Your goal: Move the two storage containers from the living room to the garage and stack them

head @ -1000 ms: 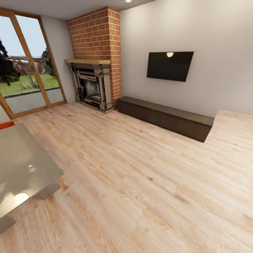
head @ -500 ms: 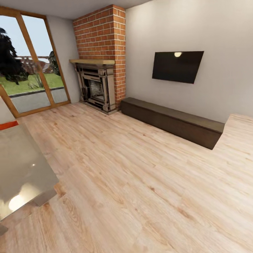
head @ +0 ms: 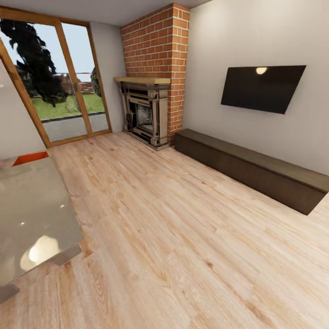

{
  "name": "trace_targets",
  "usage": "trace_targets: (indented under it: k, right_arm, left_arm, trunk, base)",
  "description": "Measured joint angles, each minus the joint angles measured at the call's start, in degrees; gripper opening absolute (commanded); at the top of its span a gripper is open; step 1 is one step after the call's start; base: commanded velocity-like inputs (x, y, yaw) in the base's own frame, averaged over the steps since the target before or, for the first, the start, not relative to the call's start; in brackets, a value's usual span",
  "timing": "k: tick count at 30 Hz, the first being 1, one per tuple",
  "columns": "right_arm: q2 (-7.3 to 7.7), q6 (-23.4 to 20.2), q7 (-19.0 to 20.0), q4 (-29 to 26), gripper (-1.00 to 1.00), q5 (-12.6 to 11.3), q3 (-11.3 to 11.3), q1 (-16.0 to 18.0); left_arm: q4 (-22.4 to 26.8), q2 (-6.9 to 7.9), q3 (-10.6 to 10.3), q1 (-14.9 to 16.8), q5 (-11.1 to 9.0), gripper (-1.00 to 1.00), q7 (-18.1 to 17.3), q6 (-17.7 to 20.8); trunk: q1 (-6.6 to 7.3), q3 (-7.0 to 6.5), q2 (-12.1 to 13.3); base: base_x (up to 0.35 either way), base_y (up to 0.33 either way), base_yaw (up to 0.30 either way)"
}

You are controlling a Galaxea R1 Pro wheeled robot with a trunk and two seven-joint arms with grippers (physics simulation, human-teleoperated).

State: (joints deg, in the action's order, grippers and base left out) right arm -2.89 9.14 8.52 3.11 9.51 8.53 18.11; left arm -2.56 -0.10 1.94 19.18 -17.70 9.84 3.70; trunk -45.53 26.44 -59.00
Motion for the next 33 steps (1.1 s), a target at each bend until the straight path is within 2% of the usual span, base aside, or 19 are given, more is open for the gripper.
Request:
trace_targets:
  k: [25, 33]
  right_arm:
    - [0.36, 0.09, -0.08, -0.11, 1.0, 0.1, 0.09, 0.02]
    - [0.19, 0.16, -0.08, -0.09, 1.0, 0.18, 0.09, 0.01]
  left_arm:
    - [0.04, 0.02, 0.08, 0.01, 0.0, 1.0, 0.0, 0.02]
    - [0.08, 0.02, 0.08, 0.0, -0.01, 1.0, 0.02, 0.0]
  trunk:
    - [0.0, 0.0, 0.0]
    - [0.0, 0.39, 0.0]
  base:
    - [0.309, -0.17, 0.007]
    - [0.309, -0.149, 0.143]
